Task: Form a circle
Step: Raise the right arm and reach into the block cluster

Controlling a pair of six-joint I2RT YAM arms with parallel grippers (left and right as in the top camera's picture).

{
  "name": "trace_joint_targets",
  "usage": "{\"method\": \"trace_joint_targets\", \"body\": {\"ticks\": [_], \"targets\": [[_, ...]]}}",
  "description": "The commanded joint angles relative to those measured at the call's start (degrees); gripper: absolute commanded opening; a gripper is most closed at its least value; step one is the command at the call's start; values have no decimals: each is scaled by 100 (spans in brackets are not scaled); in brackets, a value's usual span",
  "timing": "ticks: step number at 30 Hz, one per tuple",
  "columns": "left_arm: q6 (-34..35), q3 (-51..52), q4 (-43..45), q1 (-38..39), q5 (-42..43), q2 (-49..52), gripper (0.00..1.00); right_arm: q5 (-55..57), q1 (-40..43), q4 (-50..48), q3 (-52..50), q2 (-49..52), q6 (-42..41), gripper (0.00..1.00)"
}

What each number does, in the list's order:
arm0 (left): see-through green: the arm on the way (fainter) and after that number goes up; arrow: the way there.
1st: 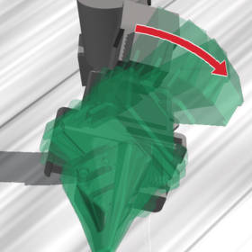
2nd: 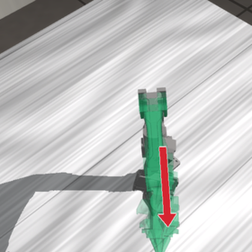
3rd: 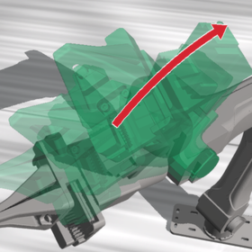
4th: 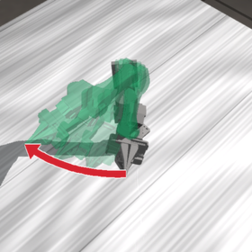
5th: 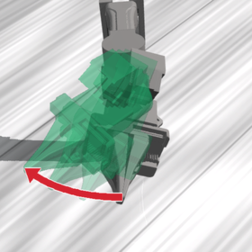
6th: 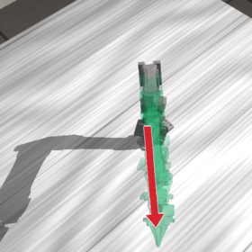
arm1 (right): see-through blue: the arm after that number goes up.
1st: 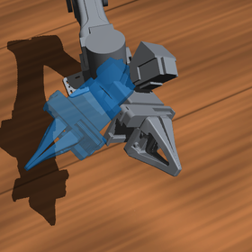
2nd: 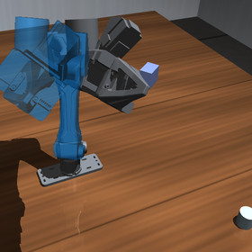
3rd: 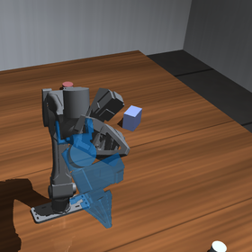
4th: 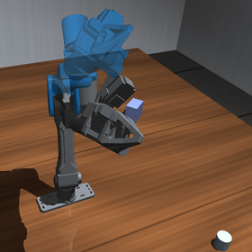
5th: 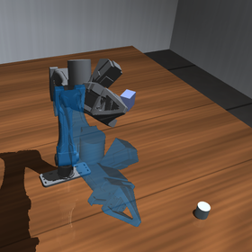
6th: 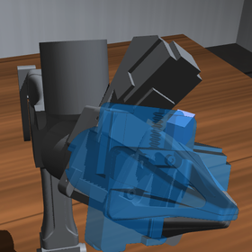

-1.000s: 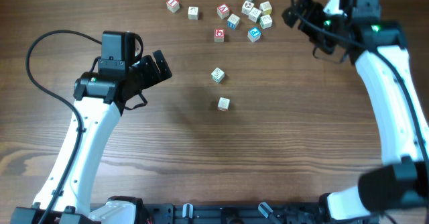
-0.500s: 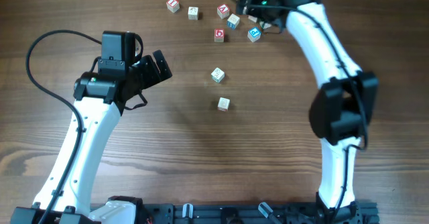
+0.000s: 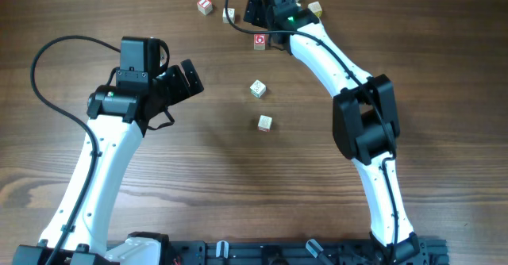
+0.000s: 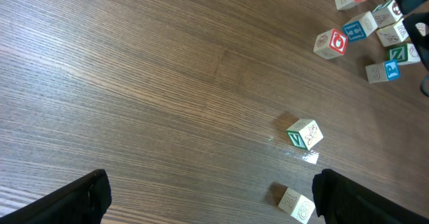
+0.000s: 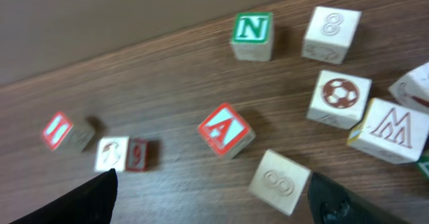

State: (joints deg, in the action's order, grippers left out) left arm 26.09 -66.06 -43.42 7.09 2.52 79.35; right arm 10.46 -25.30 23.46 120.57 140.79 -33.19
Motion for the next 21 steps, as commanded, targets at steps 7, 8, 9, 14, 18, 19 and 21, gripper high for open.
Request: {"method": "trace_joint_targets", "body": {"ticks": [7,8,9,14,18,19,21], "targets": [[52,-37,13,-31,46,37,100,280,57,155,111,599,-341,81],[52,-37,13,-31,46,37,100,280,66,190,109,601,-446,78],[52,-37,13,-31,46,37,100,258,79,219,109,601,-503,75],[52,-37,13,-31,46,37,100,240,94,282,109,601,-435,59],[52,-37,13,-31,46,37,100,238,114,361,109,601,-428,45],[52,-37,13,-31,46,37,100,238,125,369,109,601,-428,40],[52,-37,13,-31,46,37,100,238,153,402,109,601,-426,38]]}}
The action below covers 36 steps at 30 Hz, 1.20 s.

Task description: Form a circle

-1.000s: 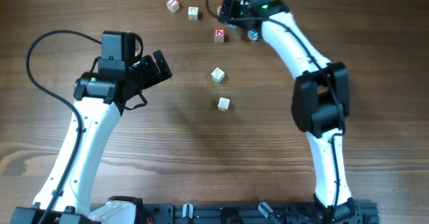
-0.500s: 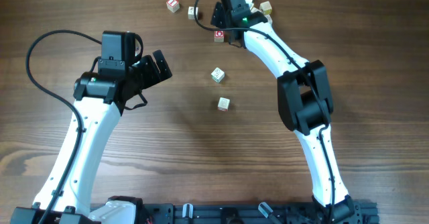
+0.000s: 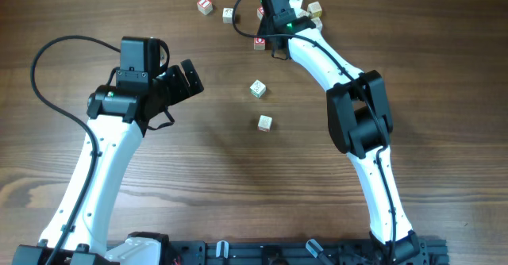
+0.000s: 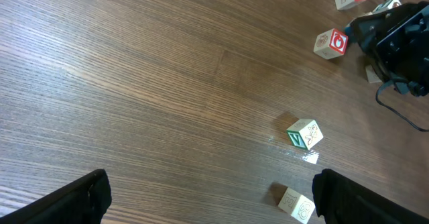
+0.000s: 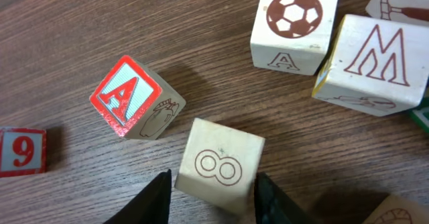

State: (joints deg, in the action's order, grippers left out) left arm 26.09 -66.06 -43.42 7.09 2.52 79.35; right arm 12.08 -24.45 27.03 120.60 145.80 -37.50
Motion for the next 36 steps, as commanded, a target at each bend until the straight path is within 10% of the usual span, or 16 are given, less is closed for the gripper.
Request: {"method": "trace_joint_targets", "body": {"ticks": [1,13,28,36], "targets": [[52,-37,13,-31,46,37,100,76,83,59,107,101,7,38],[52,-37,13,-31,46,37,100,74,127,688,109,-839,745,34],[52,-37,13,-31,46,37,100,-1259,149,4334,-74,-2376,2312,34],[52,-37,13,-31,46,37,100,-1268,149,3709,-1279,-2374,2485,38]]}}
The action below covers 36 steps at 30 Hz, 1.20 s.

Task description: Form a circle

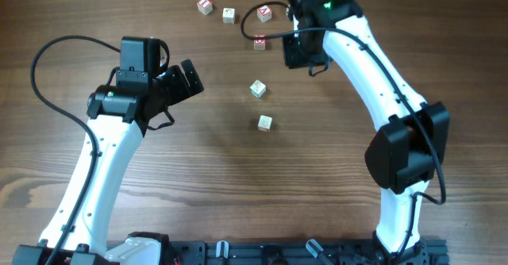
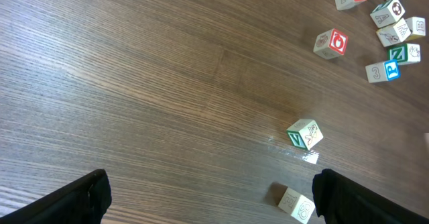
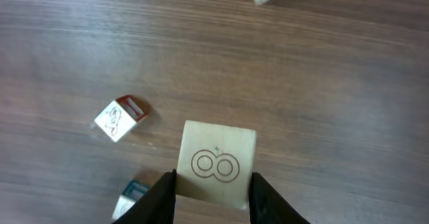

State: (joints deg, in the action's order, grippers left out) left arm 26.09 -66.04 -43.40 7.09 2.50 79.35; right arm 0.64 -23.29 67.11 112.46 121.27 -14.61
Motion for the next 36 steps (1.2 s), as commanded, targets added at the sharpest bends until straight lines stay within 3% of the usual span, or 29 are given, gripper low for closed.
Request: {"method": "trace_joint_targets", "body": {"ticks": [1,5,9,11,13,15,16,20,21,29,36], "targets": [[52,-39,11,-31,48,37,100,-133,33,-503,-719,79,269,38],[52,-39,11,-31,48,37,100,-498,33,-1357,-1670,79,739,38],[52,-39,11,-31,48,37,100,-507,33,-1790,-1993,79,861,38],[52,-39,11,-31,48,37,100,-507,33,-1878,-1976,68,820,45],[52,-39,11,-31,48,37,100,-376,59,-1834,-1834,37,428,56],[52,-39,11,-31,48,37,100,179,151,-1646,-1639,-13,-603,69],[52,-39,11,-31,48,37,100,459,203,-1576,-1613,-55,-1180,70],[52,-39,11,-31,48,37,100,1351,492,-1606,-1615,-74,-2992,69],[52,-39,11,-31,48,37,100,1349,542,-1681,-1615,-74,-3134,70],[52,-39,11,-31,48,37,100,981,706,-2411,-1626,376,-3694,64],[52,-39,11,-31,48,37,100,741,704,-2247,-1641,750,-3853,45]]}}
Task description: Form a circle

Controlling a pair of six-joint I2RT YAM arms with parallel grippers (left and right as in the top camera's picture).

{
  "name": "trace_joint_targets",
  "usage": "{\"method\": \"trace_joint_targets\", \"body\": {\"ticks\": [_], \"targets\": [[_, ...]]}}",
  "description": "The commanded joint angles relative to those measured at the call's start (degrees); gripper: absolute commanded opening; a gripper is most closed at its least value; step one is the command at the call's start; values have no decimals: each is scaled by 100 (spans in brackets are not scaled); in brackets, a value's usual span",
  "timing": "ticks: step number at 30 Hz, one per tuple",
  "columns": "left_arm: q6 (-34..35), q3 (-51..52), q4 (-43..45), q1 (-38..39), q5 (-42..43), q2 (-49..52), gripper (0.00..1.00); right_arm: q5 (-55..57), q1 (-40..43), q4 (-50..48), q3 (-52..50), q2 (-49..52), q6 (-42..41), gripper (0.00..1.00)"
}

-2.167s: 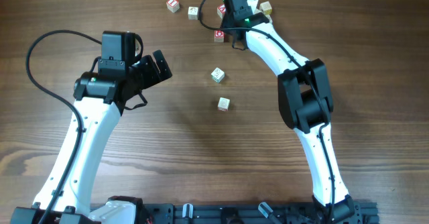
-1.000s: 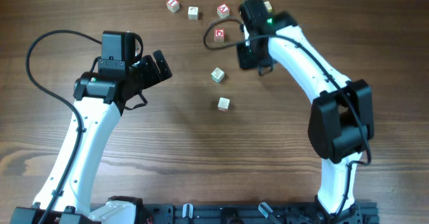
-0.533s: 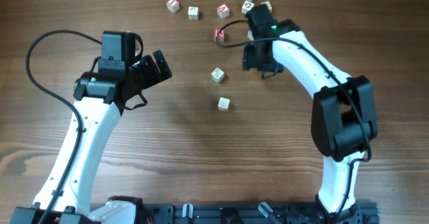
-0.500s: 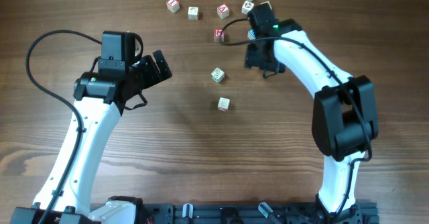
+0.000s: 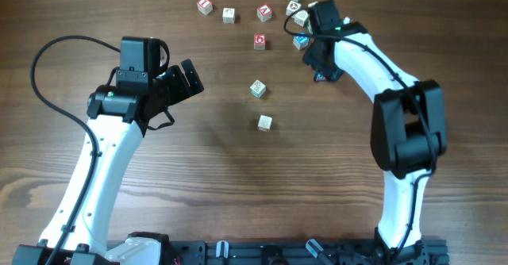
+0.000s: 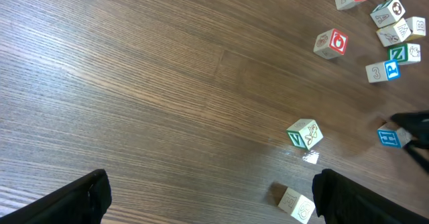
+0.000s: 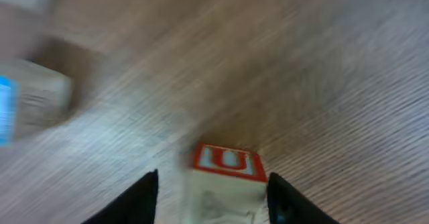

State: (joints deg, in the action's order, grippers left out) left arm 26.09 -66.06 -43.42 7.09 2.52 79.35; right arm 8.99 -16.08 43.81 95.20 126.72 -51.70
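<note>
Small wooden picture blocks lie on the brown table (image 5: 198, 178). One block, red U face up (image 7: 228, 165), sits low between my right gripper's (image 7: 211, 187) fingers, with a gap at its left side, so the jaws are open. The left wrist view shows this block with a blue H face (image 6: 389, 137). A red block (image 5: 259, 40), a green-faced block (image 5: 258, 88) and a pale block (image 5: 264, 123) lie left of the right gripper (image 5: 321, 65). My left gripper (image 6: 214, 204) hangs open and empty, further left.
Several loose blocks are scattered along the far edge, among them a red-faced one (image 5: 205, 5), a pale one (image 5: 228, 13) and a green N block. A small cluster (image 5: 300, 17) lies just behind the right gripper.
My right gripper has moved right and down to the table with its block. Its jaws now stand wider than the block, whose red U face is up. The left arm has not moved.
My right gripper was open above the cluster of blocks at the far edge. Then its fingers stood around the double-ring block. Then it held that block clear of the table. Now the block is low, right of the green-faced block, with the jaws parted.
</note>
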Motion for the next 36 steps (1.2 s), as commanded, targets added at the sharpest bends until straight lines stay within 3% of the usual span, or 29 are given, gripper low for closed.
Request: {"method": "trace_joint_targets", "body": {"ticks": [1,5,8,11,13,18,23,27,31,32,35,36], "targets": [[52,-37,13,-31,46,37,100,-92,-17,118,85,210,-142,41],[52,-37,13,-31,46,37,100,-92,-11,120,87,173,271,28],[52,-37,13,-31,46,37,100,-96,-13,144,92,118,1414,22],[52,-37,13,-31,46,37,100,-162,-13,323,92,44,2579,21],[52,-37,13,-31,46,37,100,-673,-13,516,92,-26,3838,21],[52,-37,13,-31,46,37,100,-1897,-15,767,92,-46,4798,21],[52,-37,13,-31,46,37,100,-2487,-37,942,92,-46,5174,22],[52,-37,13,-31,46,37,100,-2522,-170,984,92,-57,5425,40],[52,-37,13,-31,46,37,100,-2520,-269,1032,179,-271,5418,66],[52,-37,13,-31,46,37,100,-2520,-271,1058,232,-348,5401,77],[52,-37,13,-31,46,37,100,-2181,-271,1335,557,-675,4631,88],[52,-37,13,-31,46,37,100,-1797,-271,1491,726,-793,4022,98]]}}
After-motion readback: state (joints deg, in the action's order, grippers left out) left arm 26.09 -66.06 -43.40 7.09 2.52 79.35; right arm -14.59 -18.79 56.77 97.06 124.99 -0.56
